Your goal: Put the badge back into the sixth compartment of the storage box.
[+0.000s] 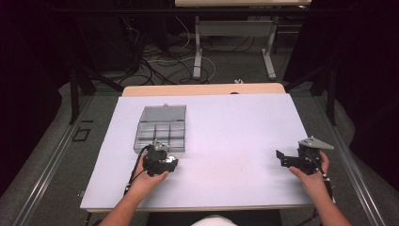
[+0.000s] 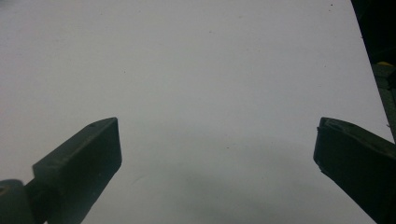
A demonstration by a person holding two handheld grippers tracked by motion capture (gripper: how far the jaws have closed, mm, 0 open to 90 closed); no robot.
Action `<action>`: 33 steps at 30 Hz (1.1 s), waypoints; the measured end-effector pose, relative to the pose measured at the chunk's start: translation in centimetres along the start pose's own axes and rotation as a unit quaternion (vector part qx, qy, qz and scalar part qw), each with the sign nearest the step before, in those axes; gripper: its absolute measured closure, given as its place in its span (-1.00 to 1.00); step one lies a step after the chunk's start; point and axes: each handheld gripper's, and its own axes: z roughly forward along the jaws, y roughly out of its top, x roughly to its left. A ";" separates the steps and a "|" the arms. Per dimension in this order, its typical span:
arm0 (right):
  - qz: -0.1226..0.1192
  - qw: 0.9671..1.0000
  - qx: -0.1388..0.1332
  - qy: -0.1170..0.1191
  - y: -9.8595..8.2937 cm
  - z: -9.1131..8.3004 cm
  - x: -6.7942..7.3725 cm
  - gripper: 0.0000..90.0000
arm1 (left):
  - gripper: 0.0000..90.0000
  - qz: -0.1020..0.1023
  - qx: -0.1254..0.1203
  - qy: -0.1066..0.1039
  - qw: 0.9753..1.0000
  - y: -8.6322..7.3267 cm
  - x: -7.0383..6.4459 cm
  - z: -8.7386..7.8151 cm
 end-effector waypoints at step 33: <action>0.003 1.000 0.003 0.002 0.0 0.1 0.1 -0.98 | 0.04 -0.033 -0.041 0.008 0.999 0.2 1.0 -1.6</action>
